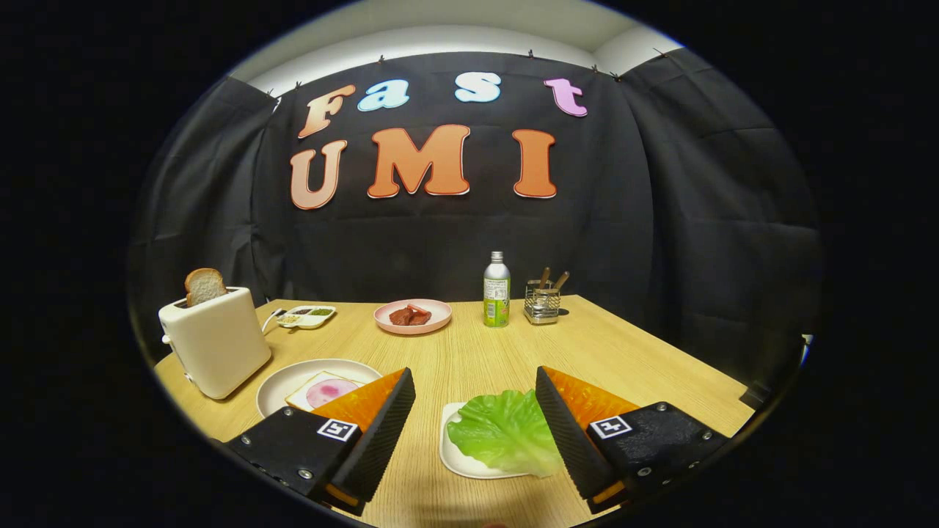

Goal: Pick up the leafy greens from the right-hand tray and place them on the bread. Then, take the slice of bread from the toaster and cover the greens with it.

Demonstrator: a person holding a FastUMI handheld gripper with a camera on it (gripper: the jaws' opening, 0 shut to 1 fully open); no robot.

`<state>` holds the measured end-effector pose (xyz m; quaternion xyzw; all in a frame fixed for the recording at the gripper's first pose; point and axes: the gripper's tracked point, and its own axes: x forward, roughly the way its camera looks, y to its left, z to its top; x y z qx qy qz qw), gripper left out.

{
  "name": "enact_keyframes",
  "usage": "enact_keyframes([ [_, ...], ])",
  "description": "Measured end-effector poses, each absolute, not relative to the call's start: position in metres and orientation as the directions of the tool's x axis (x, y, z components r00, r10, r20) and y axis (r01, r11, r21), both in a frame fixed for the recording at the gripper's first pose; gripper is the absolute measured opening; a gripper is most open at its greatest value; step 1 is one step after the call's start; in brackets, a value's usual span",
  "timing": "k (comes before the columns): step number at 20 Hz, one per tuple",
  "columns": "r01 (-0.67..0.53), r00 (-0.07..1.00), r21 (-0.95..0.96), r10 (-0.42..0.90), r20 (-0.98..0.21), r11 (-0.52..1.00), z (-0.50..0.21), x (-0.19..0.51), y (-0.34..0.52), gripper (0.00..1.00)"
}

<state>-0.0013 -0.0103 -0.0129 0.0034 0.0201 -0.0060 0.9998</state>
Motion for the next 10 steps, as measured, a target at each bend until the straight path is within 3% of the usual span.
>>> enact_keyframes([
  [10,0.034,0.995,-0.013,-0.035,-0.094,0.999,-0.033,0.008,-0.027,0.99],
])
